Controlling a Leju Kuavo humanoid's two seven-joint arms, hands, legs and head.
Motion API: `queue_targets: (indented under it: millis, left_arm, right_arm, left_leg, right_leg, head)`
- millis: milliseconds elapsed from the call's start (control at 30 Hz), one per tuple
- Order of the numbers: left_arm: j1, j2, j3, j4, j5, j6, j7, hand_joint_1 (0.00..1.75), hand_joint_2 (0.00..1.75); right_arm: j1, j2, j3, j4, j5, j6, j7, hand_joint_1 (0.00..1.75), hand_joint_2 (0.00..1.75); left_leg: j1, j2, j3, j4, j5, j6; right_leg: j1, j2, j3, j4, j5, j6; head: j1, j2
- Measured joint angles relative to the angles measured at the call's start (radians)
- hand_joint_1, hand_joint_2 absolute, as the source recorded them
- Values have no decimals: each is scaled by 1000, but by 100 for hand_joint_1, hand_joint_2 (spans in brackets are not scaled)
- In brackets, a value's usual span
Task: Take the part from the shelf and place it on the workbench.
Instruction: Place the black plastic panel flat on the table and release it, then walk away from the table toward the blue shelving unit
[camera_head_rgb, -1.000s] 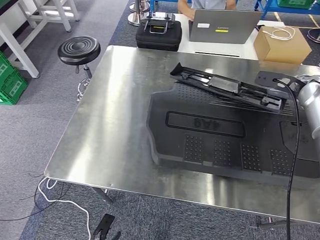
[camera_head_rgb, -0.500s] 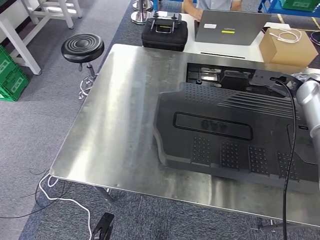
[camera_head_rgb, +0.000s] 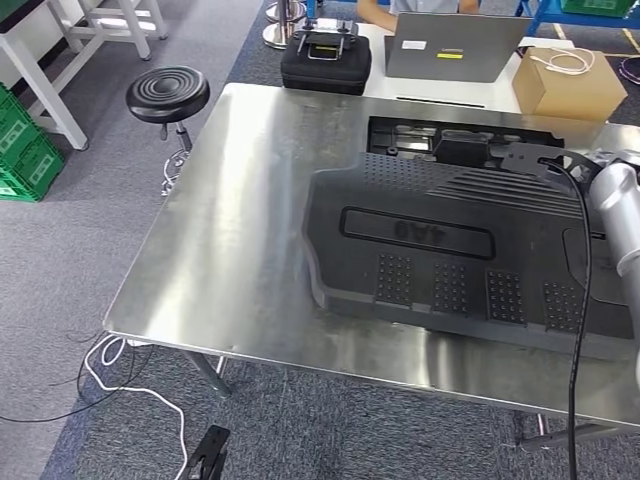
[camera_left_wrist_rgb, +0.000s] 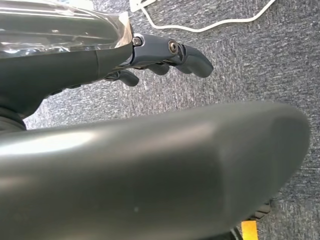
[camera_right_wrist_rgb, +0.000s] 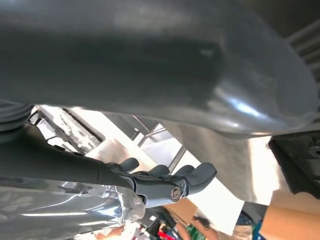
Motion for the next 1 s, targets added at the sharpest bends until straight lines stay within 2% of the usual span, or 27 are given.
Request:
queue_targets:
  millis: [100,133,167,200,267,300,333,367,400,433,500,533,567,633,667,700,767,800,833,867,900,933,967,1000]
  left_arm:
    - [4,0,0,0,0,0,1,0,0]
    - [5,0,0,0,0,0,1,0,0]
    - [5,0,0,0,0,0,1,0,0]
    - [4,0,0,0,0,0,1,0,0]
    - [4,0,0,0,0,1,1,0,0]
    - [4,0,0,0,0,1,1,0,0]
    - [4,0,0,0,0,1,1,0,0]
    - [4,0,0,0,0,1,1,0,0]
    - [4,0,0,0,0,1,1,0,0]
    - [4,0,0,0,0,0,1,0,0]
    - [3,-1,0,0,-1,0,2,0,0]
    - [2,-2,0,0,-1,0,2,0,0]
    - [2,-2,0,0,-1,0,2,0,0]
    - [4,-3,0,0,-1,0,4,0,0]
    - [5,-3,0,0,-1,-1,5,0,0]
    - [6,-3,0,0,-1,-1,6,0,0]
    - [5,-2,0,0,-1,-1,6,0,0]
    - [5,-2,0,0,-1,-1,6,0,0]
    - [5,-2,0,0,-1,-1,7,0,0]
    - [4,-2,0,0,-1,-1,7,0,0]
    - [3,-2,0,0,-1,-1,7,0,0]
    - [2,-2,0,0,-1,-1,7,0,0]
    - [1,-2,0,0,-1,-1,7,0,0]
    - [0,-2,0,0,-1,-1,7,0,0]
  right_arm:
    - [2,-1,0,0,0,0,-1,0,0]
    - [4,-3,0,0,0,0,-1,0,0]
    - [5,-4,0,1,0,0,-1,0,0]
    - [5,-6,0,1,0,0,-2,0,0]
    - [6,-8,0,2,0,0,-2,0,0]
    - [8,-9,0,3,0,0,-2,0,0]
    - [11,-9,0,4,0,0,-2,0,0]
    - [13,-9,0,4,0,-1,-2,0,0]
    - [14,-9,0,4,0,-1,-3,0,0]
    - [13,-9,0,4,0,-1,-3,0,0]
    - [10,-9,0,0,0,-1,-4,0,0]
    - [8,-8,0,-2,0,-1,-4,0,0]
    - [8,-8,0,-4,0,-1,-5,0,0]
    - [8,-8,0,-4,0,-1,-5,0,0]
    - [8,-8,0,-4,0,0,-5,0,0]
    - [7,-7,0,-4,0,0,-5,0,0]
    - [8,-6,0,-4,0,0,-5,0,0]
    - [9,-6,0,-4,0,0,-5,0,0]
    - [10,-6,0,-3,0,0,-5,0,0]
    - [11,-6,0,-3,0,0,-6,0,0]
    - [12,-7,0,-4,0,0,-6,0,0]
    - [13,-7,0,-4,0,0,-6,0,0]
    - [12,-7,0,-4,0,0,-6,0,0]
    - [12,-8,0,-5,0,0,-6,0,0]
  left_leg:
    - [-6,-1,-5,-12,19,18]
    - [-5,0,-12,-12,29,26]
    - [-4,1,-21,-14,40,34]
    - [-2,2,-32,-15,50,40]
    - [-4,4,-54,-14,68,47]
    - [-5,5,-65,-13,77,48]
    - [-7,5,-76,-13,86,49]
    - [-8,6,-87,-12,94,48]
    - [-9,6,-97,-12,102,47]
    - [-10,5,-105,-12,109,45]
    - [-12,5,-116,-12,124,38]
    - [-11,5,-119,-14,133,33]
    - [-10,4,-122,-18,143,27]
    - [-7,3,-128,-26,149,16]
    - [-7,3,-135,-16,129,11]
    - [-7,3,-146,13,92,7]
    - [-5,4,-178,132,-6,0]
    - [-4,4,-191,199,-37,-3]
    - [-3,4,-194,249,-46,-6]
    - [-2,4,-185,271,-33,-8]
    - [0,5,-160,257,-6,-9]
    - [1,5,-121,213,19,-10]
    - [2,5,-73,148,29,-11]
    - [2,5,-29,83,23,-9]
  right_leg:
    - [-3,1,-9,-4,19,20]
    - [-4,1,-13,0,10,26]
    - [-6,2,-20,19,-17,30]
    - [-6,2,-31,58,-60,34]
    - [-7,2,-58,186,-159,40]
    - [-7,2,-65,246,-189,41]
    - [-6,2,-60,281,-198,42]
    - [-6,2,-38,282,-189,41]
    - [-5,2,1,244,-168,38]
    - [-3,3,54,179,-148,32]
    - [5,6,154,35,-138,15]
    - [10,7,180,-10,-142,9]
    - [13,7,190,-33,-145,3]
    - [13,3,184,-47,-127,-7]
    - [11,0,177,-53,-114,-13]
    - [8,-4,167,-57,-101,-19]
    - [6,-6,138,-54,-81,-25]
    - [6,-7,122,-49,-72,-25]
    - [6,-7,105,-44,-63,-24]
    - [6,-7,87,-38,-54,-22]
    - [5,-7,71,-31,-47,-19]
    - [4,-7,55,-22,-41,-15]
    - [5,-6,40,-11,-36,-11]
    - [6,-7,27,-1,-31,-6]
  head:
    - [1,0]
    - [1,0]
    - [3,0]
    - [4,0]
    - [7,0]
    - [7,0]
    - [7,0]
    - [7,0]
    - [7,0]
    - [7,0]
    - [6,0]
    - [6,0]
    - [6,0]
    - [6,0]
    - [5,0]
    - [4,0]
    - [4,0]
    - [4,0]
    - [4,0]
    - [4,0]
    - [4,0]
    - [4,0]
    - [3,0]
    - [4,0]
